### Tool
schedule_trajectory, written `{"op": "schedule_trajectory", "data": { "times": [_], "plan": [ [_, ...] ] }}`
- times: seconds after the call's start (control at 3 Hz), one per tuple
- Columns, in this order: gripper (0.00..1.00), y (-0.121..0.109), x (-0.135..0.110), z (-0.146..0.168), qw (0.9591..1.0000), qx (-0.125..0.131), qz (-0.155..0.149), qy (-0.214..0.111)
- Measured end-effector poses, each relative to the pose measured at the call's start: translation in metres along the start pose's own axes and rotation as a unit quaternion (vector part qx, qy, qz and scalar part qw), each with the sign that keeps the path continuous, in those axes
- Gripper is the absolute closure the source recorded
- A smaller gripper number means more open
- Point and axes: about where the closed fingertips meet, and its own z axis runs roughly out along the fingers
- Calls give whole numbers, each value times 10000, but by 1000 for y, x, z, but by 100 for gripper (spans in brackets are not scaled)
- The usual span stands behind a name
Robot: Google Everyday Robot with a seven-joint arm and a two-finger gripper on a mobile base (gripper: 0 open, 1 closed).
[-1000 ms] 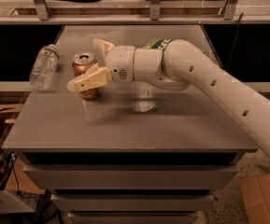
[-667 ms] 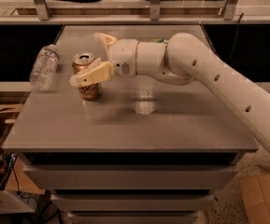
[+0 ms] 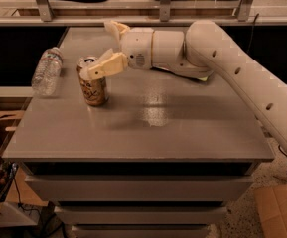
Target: Place orange can upright
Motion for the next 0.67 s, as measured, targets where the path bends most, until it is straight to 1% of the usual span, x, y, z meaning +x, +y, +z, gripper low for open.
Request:
{"op": "schedule_trajectory", "data": {
  "times": [0.67],
  "plan": [
    [0, -7, -13, -4, 9999, -54, -157, -8]
  ]
}}
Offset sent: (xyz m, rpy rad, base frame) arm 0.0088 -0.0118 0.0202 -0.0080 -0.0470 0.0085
